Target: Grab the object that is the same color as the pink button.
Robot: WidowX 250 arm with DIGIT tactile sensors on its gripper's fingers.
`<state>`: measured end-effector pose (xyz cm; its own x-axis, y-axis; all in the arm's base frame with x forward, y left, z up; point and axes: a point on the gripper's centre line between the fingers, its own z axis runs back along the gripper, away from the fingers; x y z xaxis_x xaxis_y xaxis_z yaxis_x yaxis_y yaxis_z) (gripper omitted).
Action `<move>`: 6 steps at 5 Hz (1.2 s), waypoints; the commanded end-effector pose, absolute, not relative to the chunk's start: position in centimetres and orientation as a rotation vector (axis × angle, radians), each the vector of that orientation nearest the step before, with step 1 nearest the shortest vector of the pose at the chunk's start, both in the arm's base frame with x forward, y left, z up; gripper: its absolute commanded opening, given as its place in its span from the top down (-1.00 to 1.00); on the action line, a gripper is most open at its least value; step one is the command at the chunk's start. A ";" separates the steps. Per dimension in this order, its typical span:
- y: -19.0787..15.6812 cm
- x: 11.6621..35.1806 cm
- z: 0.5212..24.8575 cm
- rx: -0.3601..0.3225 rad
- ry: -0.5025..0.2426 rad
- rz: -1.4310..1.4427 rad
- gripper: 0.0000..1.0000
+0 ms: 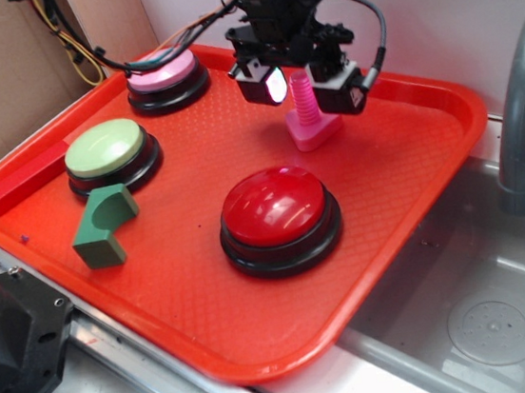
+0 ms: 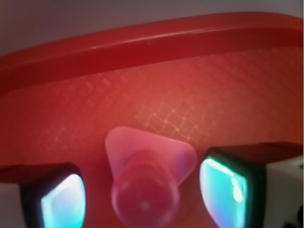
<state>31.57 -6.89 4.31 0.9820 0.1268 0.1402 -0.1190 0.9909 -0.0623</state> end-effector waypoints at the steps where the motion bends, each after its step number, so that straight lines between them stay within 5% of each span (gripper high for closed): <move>1: -6.5 32.0 5.9 -0.020 -0.200 0.143 1.00; 3: -4.9 31.1 9.8 -0.046 -0.201 0.189 1.00; 4: -3.5 27.3 14.8 -0.040 -0.223 0.275 1.00; 5: -1.4 23.3 19.6 -0.056 -0.157 0.331 1.00; 6: -0.4 21.3 21.6 -0.053 -0.160 0.415 1.00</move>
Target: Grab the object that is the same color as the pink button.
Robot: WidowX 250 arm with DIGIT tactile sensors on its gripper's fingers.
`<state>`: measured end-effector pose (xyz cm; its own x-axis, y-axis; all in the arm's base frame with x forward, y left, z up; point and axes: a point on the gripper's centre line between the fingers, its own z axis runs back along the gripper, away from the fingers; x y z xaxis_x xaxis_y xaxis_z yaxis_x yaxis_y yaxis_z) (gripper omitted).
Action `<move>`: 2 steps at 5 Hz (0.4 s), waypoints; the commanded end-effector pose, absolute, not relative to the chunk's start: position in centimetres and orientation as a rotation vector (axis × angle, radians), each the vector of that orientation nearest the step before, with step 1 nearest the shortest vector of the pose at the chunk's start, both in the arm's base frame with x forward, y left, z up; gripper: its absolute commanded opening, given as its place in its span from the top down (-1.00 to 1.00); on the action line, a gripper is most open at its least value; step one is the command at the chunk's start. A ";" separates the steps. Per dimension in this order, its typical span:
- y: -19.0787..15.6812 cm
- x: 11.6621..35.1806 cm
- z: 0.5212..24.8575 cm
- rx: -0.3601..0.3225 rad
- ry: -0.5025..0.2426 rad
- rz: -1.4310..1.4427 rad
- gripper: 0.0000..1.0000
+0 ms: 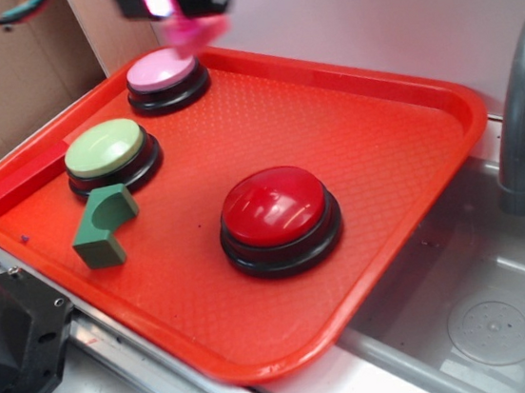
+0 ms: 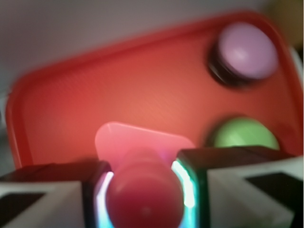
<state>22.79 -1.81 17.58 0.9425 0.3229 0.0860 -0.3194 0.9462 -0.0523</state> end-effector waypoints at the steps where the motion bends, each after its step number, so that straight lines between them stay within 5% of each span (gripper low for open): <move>1: 0.5 19.9 22.7 -0.026 -0.171 0.473 1.00; 2: 1.6 20.0 22.8 -0.036 -0.203 0.508 1.00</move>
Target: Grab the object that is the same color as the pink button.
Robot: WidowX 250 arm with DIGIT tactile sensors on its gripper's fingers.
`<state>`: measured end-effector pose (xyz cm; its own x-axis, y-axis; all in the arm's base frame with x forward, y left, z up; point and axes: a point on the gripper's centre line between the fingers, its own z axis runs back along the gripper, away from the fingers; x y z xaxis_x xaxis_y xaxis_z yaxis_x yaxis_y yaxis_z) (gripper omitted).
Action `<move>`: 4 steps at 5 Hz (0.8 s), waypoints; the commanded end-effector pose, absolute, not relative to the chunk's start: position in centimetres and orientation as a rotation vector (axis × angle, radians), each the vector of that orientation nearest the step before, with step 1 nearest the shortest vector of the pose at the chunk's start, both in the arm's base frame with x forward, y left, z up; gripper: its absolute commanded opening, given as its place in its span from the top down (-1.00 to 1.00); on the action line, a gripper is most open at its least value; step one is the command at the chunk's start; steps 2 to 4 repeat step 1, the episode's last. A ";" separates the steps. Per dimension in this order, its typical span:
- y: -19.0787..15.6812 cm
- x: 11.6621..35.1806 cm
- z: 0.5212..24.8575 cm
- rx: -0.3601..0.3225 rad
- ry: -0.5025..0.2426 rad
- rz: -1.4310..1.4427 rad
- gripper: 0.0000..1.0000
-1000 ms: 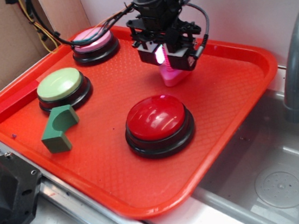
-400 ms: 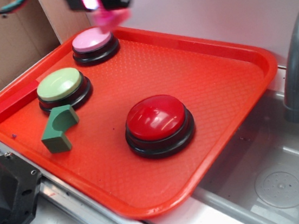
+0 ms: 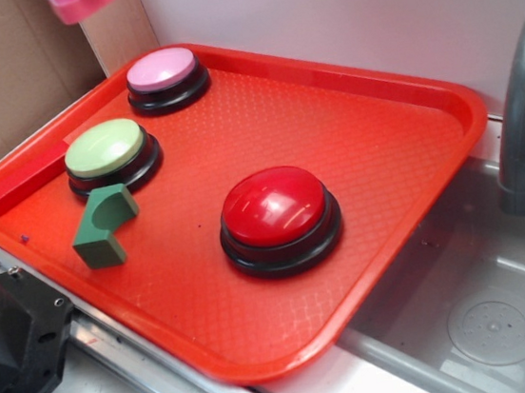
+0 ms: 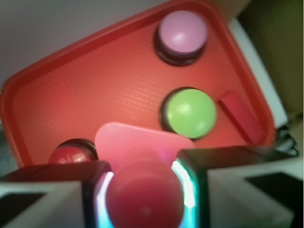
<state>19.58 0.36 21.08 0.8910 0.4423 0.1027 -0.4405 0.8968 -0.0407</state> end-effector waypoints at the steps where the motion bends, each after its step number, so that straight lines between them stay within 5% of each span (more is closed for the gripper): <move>1: 1.4 20.7 22.9 -0.041 -0.214 0.489 1.00; 4: 1.4 20.7 22.9 -0.041 -0.214 0.489 1.00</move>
